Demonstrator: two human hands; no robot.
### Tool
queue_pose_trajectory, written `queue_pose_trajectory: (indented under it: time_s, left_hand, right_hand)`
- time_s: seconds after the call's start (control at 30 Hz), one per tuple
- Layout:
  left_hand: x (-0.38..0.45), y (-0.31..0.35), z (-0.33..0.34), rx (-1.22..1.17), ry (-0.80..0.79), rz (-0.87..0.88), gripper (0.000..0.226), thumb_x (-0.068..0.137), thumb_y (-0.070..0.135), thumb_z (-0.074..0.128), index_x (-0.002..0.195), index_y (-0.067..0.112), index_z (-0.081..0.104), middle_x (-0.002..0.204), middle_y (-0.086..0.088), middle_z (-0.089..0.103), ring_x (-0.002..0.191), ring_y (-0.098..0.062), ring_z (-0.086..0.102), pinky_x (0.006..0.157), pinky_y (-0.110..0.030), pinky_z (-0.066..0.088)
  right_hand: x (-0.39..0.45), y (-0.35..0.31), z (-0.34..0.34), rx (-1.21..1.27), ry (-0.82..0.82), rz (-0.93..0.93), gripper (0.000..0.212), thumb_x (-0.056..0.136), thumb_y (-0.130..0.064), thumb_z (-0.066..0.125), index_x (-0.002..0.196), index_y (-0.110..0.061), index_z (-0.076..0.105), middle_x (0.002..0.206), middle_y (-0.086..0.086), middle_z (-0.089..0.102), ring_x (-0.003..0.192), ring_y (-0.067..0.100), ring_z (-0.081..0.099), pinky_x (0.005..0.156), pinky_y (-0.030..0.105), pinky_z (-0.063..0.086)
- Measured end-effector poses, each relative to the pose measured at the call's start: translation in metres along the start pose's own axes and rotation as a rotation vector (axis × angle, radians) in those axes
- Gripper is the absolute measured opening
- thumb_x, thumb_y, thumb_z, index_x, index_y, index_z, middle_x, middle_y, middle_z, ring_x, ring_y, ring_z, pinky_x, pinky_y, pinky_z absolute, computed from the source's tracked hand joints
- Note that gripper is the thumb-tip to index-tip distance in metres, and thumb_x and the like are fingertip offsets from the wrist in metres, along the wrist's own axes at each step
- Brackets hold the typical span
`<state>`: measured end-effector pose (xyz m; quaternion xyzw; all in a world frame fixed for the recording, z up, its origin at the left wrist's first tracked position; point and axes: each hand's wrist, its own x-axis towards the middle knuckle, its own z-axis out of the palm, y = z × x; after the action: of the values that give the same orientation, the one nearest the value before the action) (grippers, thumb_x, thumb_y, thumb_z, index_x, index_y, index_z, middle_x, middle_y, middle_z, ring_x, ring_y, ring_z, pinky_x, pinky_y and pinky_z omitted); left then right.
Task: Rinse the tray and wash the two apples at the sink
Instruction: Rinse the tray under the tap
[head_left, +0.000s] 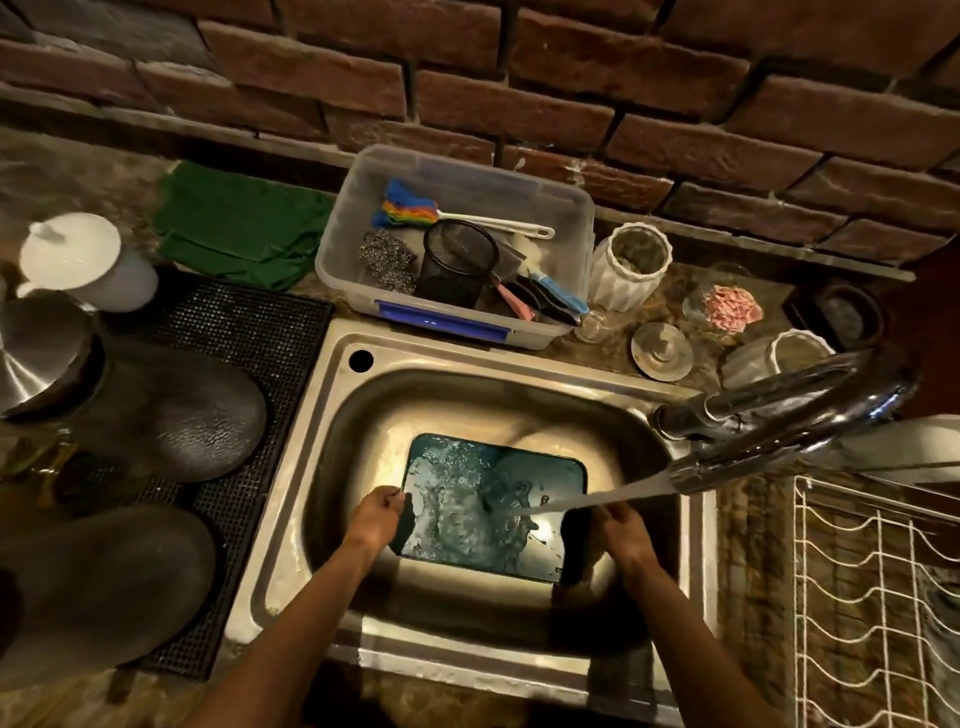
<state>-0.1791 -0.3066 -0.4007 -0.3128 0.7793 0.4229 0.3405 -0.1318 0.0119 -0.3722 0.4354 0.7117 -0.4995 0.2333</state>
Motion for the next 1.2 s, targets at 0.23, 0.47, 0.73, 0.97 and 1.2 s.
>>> queue_pose_trajectory:
  time_s: [0.23,0.47,0.73,0.97,1.2]
  left_hand:
    - [0.017,-0.002,0.003,-0.11,-0.049,-0.065,0.022,0.102,0.013,0.05,0.086,0.013,0.064,0.09,-0.016,0.061,0.085,-0.027,0.056,0.076,-0.036,0.045]
    - [0.009,0.001,-0.006,-0.137,-0.073,0.008,0.018,0.1,0.0,0.051,0.09,-0.005,0.065,0.092,-0.016,0.06,0.09,-0.026,0.052,0.081,-0.033,0.041]
    - [-0.01,0.017,-0.031,-0.085,-0.033,0.211,0.02,0.097,0.005,0.059,0.097,-0.007,0.074,0.1,-0.018,0.075,0.106,-0.026,0.065,0.089,-0.037,0.048]
    - [-0.021,0.021,-0.039,-0.191,0.035,0.246,0.019,0.092,-0.003,0.059,0.083,0.004,0.074,0.088,-0.01,0.069,0.093,-0.02,0.058,0.088,-0.034,0.045]
    - [-0.039,0.01,-0.018,-0.213,-0.024,0.104,0.045,0.096,0.002,0.055,0.054,0.018,0.049,0.056,-0.001,0.046,0.055,-0.014,0.041,0.053,-0.023,0.033]
  right_hand:
    - [0.018,0.011,0.018,-0.036,-0.04,0.025,0.027,0.101,0.001,0.043,0.119,0.014,0.059,0.112,0.028,0.064,0.093,0.029,0.061,0.075,0.026,0.048]
    - [0.008,0.018,0.009,-0.005,-0.108,0.022,0.028,0.099,0.009,0.043,0.118,0.011,0.063,0.112,0.023,0.067,0.1,0.03,0.064,0.079,0.03,0.059]
    - [-0.017,0.029,0.021,-0.011,-0.098,0.068,0.023,0.097,0.008,0.051,0.113,0.009,0.066,0.114,0.027,0.069,0.096,0.035,0.067,0.071,0.034,0.061]
    - [-0.035,0.008,0.011,0.038,-0.015,0.005,0.032,0.096,0.012,0.046,0.122,0.005,0.064,0.115,0.03,0.069,0.112,0.045,0.064,0.1,0.058,0.05]
    - [-0.058,-0.026,-0.027,-0.008,0.043,-0.147,0.037,0.099,0.002,0.049,0.135,-0.004,0.057,0.125,0.016,0.066,0.118,0.029,0.061,0.107,0.049,0.047]
